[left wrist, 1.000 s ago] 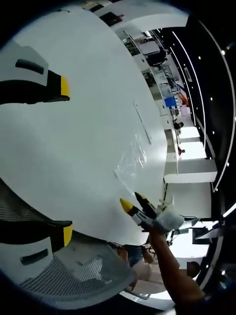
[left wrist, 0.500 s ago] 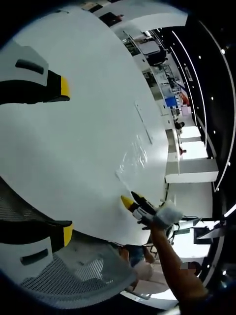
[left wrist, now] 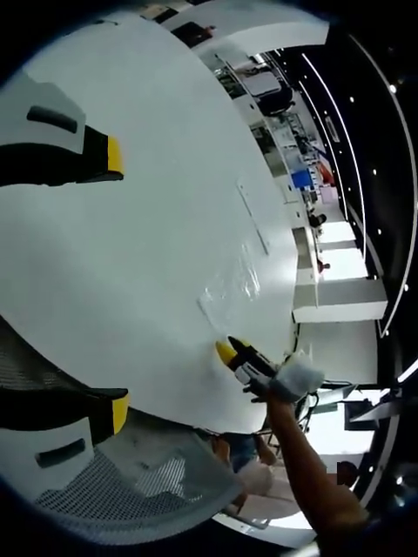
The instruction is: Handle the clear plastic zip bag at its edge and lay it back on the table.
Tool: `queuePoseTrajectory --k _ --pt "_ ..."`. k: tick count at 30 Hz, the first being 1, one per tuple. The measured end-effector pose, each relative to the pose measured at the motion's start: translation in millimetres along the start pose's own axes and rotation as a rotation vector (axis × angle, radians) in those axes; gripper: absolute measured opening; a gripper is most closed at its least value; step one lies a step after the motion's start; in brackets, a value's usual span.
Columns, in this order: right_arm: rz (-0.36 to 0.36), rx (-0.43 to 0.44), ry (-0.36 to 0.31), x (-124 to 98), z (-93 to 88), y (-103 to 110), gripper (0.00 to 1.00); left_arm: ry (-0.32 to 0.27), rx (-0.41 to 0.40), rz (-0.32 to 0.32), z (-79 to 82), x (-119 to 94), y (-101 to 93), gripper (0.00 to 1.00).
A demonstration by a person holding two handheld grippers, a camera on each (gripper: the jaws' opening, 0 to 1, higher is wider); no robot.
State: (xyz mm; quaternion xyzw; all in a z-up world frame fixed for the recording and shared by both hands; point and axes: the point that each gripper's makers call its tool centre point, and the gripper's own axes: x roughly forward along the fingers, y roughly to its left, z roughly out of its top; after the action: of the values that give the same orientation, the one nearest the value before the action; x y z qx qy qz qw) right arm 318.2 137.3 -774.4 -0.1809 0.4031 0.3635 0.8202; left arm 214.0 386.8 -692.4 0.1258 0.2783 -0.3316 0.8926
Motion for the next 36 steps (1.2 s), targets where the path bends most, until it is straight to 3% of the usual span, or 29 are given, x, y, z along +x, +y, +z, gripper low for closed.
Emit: queuePoseTrajectory --k 4,11,14,17,22,25,28,36 --pt "-0.006 0.026 -0.003 3 2.4 -10 0.24 0.001 0.006 -0.004 -0.4 0 -0.5 0.97" --pt "0.008 0.030 0.030 4 -1.8 -8 0.23 0.001 0.010 0.003 0.6 -2 0.6 0.97" --pt "0.021 -0.092 0.050 4 -1.8 -10 0.21 0.001 0.013 0.008 -0.6 -2 4.1 0.96" --pt "0.030 -0.060 0.055 5 -1.9 -11 0.19 0.005 0.015 0.009 -0.2 -3 3.5 0.96" --pt "0.062 -0.114 0.064 5 -1.0 -2 0.12 0.004 0.015 0.010 0.8 -2 2.8 0.96" --pt "0.059 -0.160 0.073 7 -1.4 1 0.02 0.009 0.016 0.006 0.6 -2 0.9 0.95" --pt "0.070 -0.164 0.073 9 -2.1 0 0.01 0.015 0.017 0.002 -0.6 -1 -0.1 0.95" --pt "0.073 -0.269 0.086 6 -4.2 8 0.00 0.015 0.017 -0.002 -0.1 0 -0.5 0.94"
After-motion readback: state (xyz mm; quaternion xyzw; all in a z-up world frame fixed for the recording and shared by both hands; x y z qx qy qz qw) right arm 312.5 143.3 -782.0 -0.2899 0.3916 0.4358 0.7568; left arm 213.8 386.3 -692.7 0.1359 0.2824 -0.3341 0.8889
